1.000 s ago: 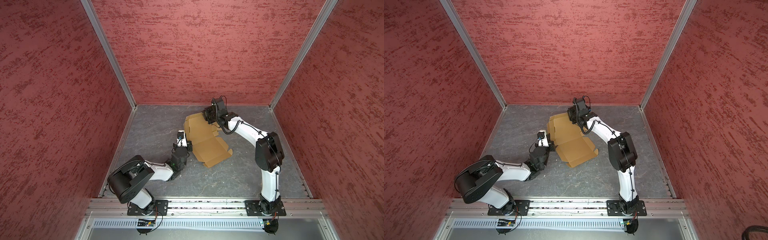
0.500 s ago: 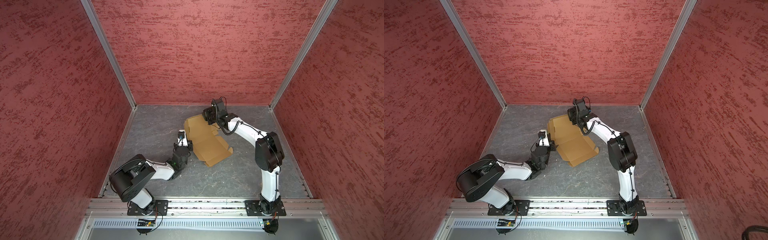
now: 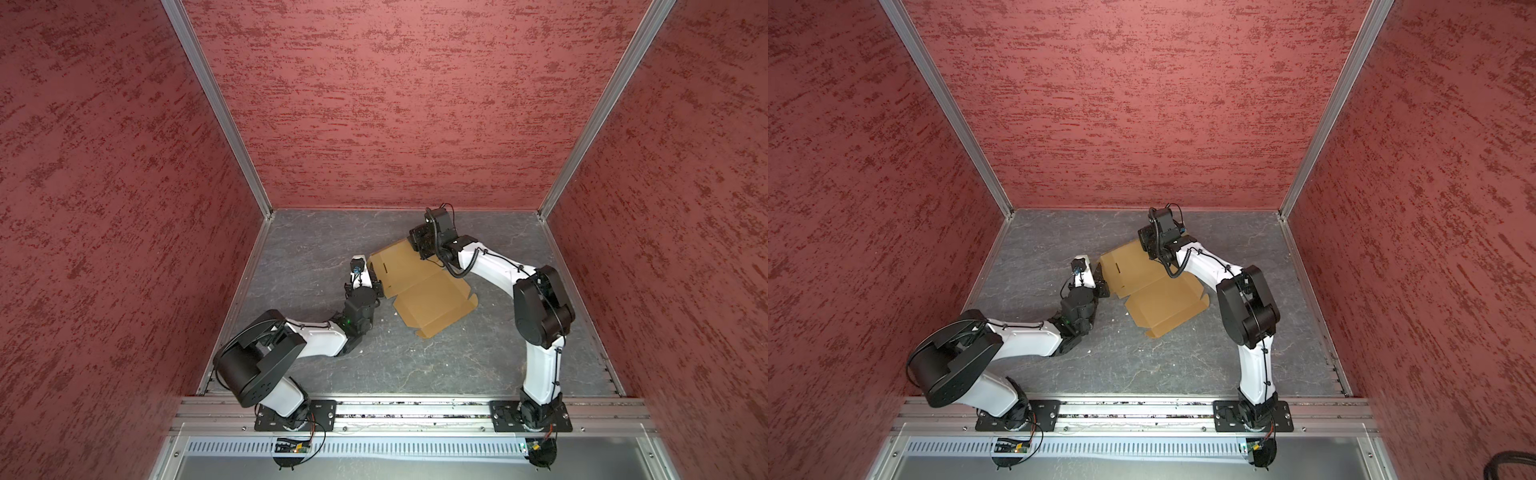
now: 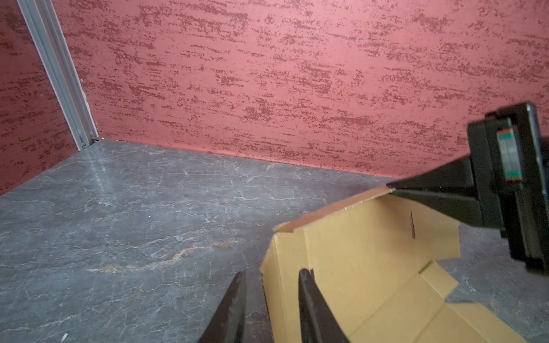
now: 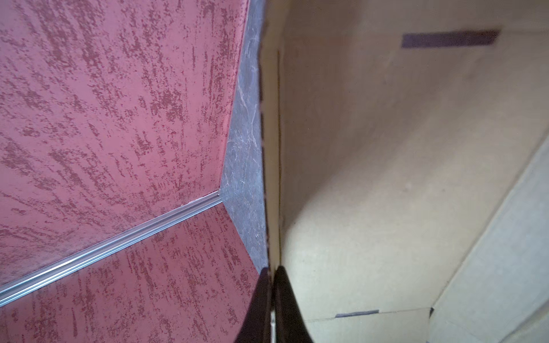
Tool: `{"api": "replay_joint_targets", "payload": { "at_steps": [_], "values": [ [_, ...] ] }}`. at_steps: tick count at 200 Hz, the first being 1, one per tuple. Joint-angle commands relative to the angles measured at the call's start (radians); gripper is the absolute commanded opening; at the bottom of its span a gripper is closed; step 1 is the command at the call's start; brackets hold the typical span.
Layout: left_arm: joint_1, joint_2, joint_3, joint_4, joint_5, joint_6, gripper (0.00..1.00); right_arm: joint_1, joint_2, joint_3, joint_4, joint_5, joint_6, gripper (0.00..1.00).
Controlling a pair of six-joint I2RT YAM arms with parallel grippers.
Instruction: Fold the paper box
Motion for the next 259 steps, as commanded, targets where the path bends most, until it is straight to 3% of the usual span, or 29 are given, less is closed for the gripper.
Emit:
{"api": "replay_joint_targets", "payload": {
  "at_steps": [1,35,69,104,124,161,213,259],
  "values": [
    [0.013,-0.067,0.014,-0.096,0.016,-0.043,0.38,0.001,-0.053,-0.012,0.055,0.022,-0.01,0.07],
    [0.062,-0.233,0.046,-0.371,0.087,-0.125,0.49,0.003,-0.073,-0.037,0.087,0.01,-0.107,0.06],
    [0.182,-0.356,0.15,-0.716,0.321,-0.171,0.65,0.003,-0.094,-0.112,0.189,-0.045,-0.215,0.06],
    [0.301,-0.312,0.338,-0.996,0.595,-0.164,0.78,-0.002,-0.077,-0.196,0.351,-0.163,-0.297,0.07],
    [0.338,-0.229,0.459,-1.112,0.721,-0.156,0.8,-0.006,-0.058,-0.227,0.421,-0.236,-0.348,0.07],
    [0.374,-0.066,0.608,-1.2,0.93,-0.12,0.81,-0.015,-0.059,-0.297,0.499,-0.304,-0.425,0.07],
    [0.411,0.097,0.729,-1.263,1.08,-0.108,0.81,-0.026,-0.088,-0.368,0.567,-0.395,-0.515,0.07],
    [0.409,0.114,0.747,-1.269,1.156,-0.119,0.8,-0.037,-0.116,-0.405,0.651,-0.48,-0.575,0.07]
  ]
}}
